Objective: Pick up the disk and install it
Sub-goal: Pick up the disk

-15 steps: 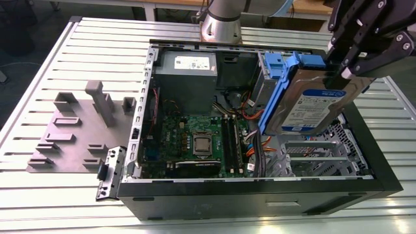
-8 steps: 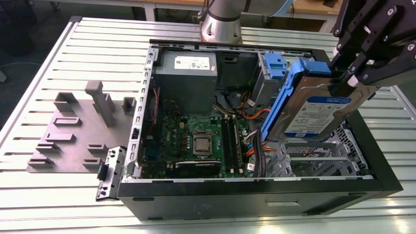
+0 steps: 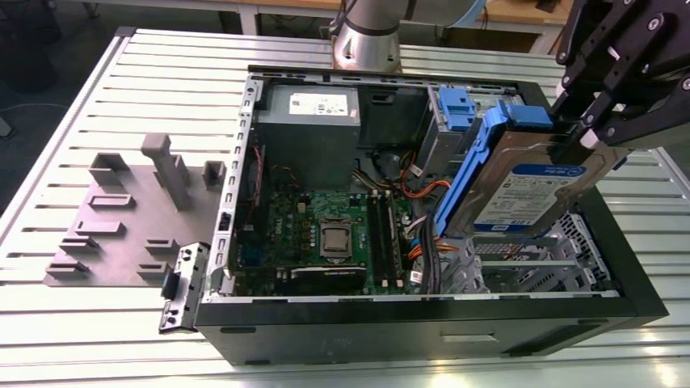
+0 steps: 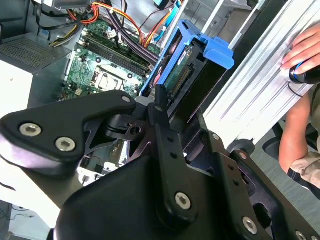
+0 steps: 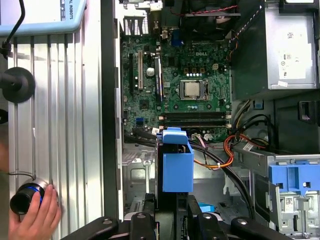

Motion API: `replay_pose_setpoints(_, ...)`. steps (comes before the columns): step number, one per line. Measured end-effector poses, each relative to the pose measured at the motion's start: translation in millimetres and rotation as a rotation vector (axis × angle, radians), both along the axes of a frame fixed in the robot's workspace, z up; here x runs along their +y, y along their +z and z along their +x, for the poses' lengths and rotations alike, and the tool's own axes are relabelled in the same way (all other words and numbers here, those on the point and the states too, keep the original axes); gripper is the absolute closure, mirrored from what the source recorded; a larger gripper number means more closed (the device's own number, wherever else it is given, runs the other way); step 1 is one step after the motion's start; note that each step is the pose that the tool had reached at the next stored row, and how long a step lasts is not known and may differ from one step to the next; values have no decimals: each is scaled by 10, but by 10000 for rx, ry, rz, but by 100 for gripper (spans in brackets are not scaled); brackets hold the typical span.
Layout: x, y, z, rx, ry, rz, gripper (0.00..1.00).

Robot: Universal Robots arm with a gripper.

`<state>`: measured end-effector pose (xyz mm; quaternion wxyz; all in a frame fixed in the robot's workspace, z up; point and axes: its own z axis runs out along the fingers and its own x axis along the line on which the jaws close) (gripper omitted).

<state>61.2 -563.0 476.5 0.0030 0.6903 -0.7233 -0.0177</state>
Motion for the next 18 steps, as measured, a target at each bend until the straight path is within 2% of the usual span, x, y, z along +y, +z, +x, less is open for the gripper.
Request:
replay_pose_setpoints(9,0,-2,12,0,2,1,65)
replay_pose_setpoints(18,-1,-5,168,0,0,0,65)
